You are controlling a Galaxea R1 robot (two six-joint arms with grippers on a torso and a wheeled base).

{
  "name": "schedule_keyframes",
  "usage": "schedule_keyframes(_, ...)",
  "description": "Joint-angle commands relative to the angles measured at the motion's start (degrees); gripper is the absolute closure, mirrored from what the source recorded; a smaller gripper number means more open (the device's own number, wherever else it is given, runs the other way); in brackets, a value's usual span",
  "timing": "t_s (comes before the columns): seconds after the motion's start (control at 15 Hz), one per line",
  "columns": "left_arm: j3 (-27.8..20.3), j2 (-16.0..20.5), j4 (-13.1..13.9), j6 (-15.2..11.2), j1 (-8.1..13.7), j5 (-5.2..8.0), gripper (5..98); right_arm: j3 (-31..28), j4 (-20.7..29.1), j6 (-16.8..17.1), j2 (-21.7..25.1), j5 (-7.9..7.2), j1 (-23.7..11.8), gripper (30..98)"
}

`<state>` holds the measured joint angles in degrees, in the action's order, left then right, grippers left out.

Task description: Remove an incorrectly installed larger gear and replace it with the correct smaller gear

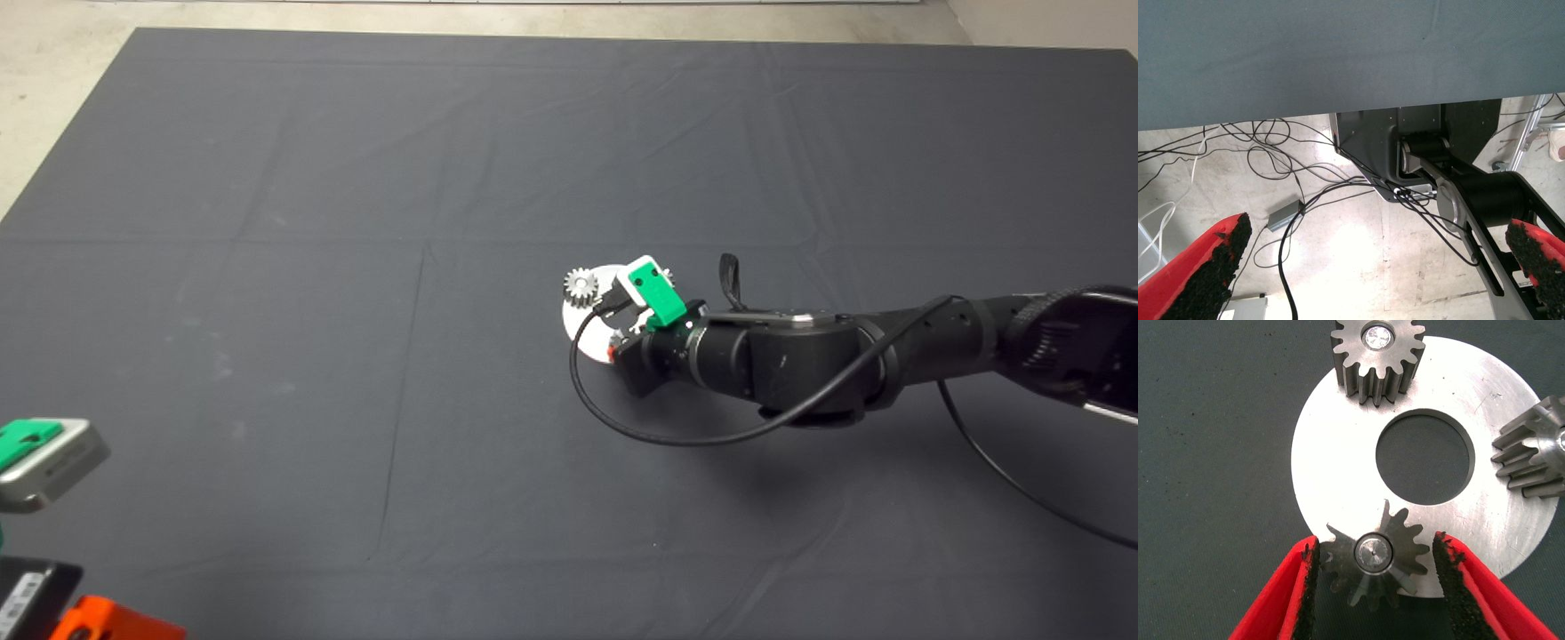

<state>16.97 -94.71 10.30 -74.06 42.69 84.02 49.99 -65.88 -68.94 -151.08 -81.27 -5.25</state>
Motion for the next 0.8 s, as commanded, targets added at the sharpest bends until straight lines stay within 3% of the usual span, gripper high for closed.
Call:
schedule_keyframes(0.0, -0.90, 0.31, 0.86, 0.05, -0.06, 0.27, 5.8, -2.11, -1.45, -0.67, 0.47, -1.08, -1.25, 83.2)
schedule_keyframes(0.13, -0.90, 0.44, 0.86, 0.05, -0.06, 0.27, 5.8, -6.57, -0.48, -0.94, 2.52, -1.17, -2.87, 81.5)
schedule_keyframes(0.2, -0.90, 0.35, 0.86, 0.05, -0.06, 0.27, 5.8, -11.79, 1.62, -1.68, 5.16, -1.61, -8.05, 79.8)
schedule_keyframes(0.33, -0.90, 0.26, 0.77, 0.23, -0.06, 0.36, 5.8, -16.58, 19.31, -8.88, 9.98, -1.61, -18.12, 76.2)
schedule_keyframes(0.47, -0.99, 0.13, 0.69, 0.90, -0.06, 0.00, 5.8, -20.43, 29.63, -10.52, 14.36, -1.21, -25.42, 74.3)
schedule_keyframes(0.6, -0.73, 0.25, 0.77, 2.24, -0.06, -0.43, 5.8, -21.09, 43.20, -10.77, 15.85, -1.17, -27.00, 70.8)
schedule_keyframes(0.73, -0.64, -0.95, 0.77, 3.20, 0.03, -1.82, 5.8, -21.88, 51.77, -11.56, 16.64, -1.08, -28.49, 69.0)
